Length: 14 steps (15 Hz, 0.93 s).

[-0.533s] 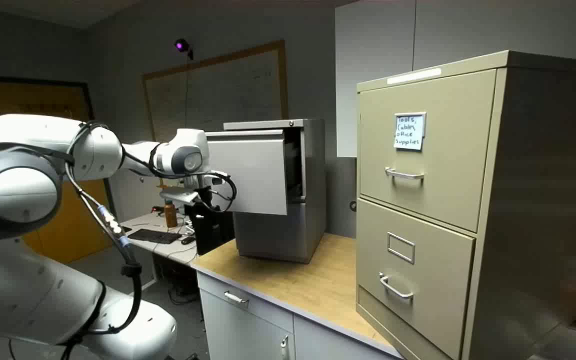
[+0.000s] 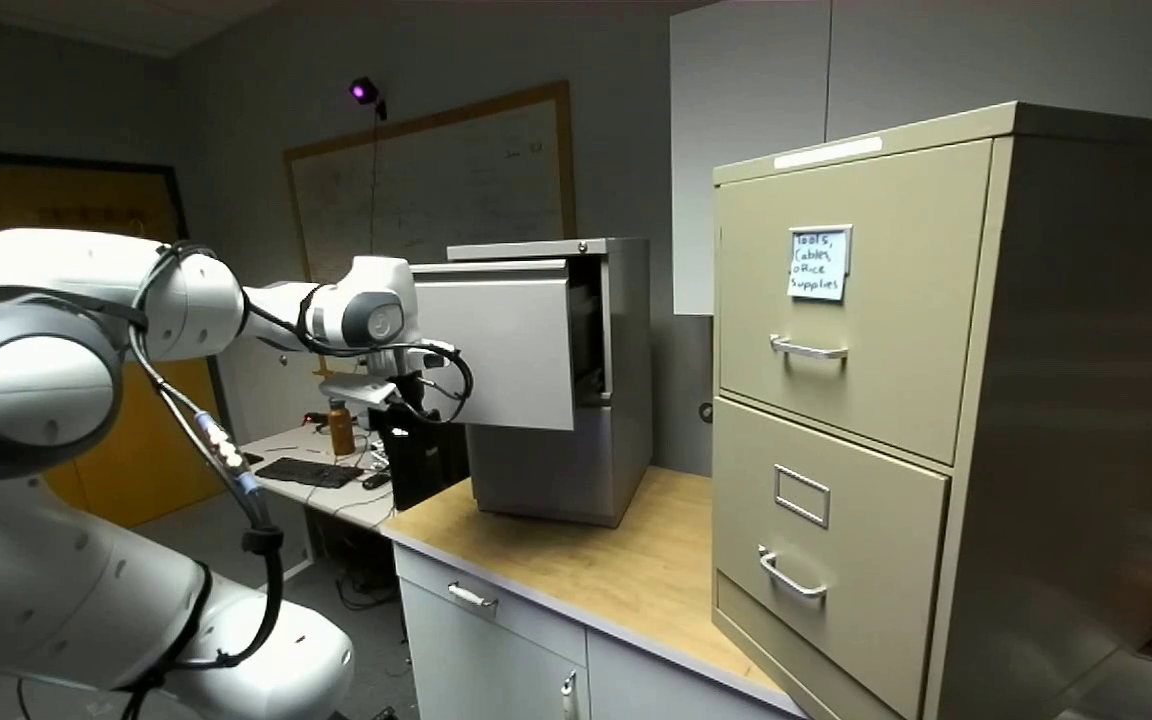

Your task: Close the top drawer of the file cabinet to the left

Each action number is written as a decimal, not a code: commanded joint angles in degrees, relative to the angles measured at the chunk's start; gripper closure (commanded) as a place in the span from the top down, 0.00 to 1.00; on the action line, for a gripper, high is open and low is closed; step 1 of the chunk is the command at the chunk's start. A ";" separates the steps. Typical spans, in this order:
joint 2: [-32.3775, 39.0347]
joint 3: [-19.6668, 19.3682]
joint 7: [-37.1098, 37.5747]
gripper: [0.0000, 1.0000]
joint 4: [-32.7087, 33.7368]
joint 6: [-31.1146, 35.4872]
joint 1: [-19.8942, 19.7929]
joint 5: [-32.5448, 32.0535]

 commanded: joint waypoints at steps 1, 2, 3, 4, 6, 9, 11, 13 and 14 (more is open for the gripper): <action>0.03 0.07 -0.05 1.00 0.16 -0.19 -0.13 0.03; 0.03 0.08 -0.05 1.00 0.16 -0.19 -0.13 0.03; 0.03 0.08 -0.05 1.00 0.16 -0.19 -0.13 0.03; 0.03 0.07 -0.05 1.00 0.16 -0.19 -0.13 0.03; 0.03 0.08 -0.05 1.00 0.16 -0.19 -0.13 0.03; 0.14 0.12 0.03 1.00 0.25 -0.32 -0.21 -0.10; 0.34 0.23 0.33 1.00 0.72 -0.73 -0.46 -0.58; -0.20 0.23 0.59 1.00 1.35 -0.97 -0.79 -1.17; -0.73 0.33 0.73 1.00 1.80 -1.08 -1.01 -1.75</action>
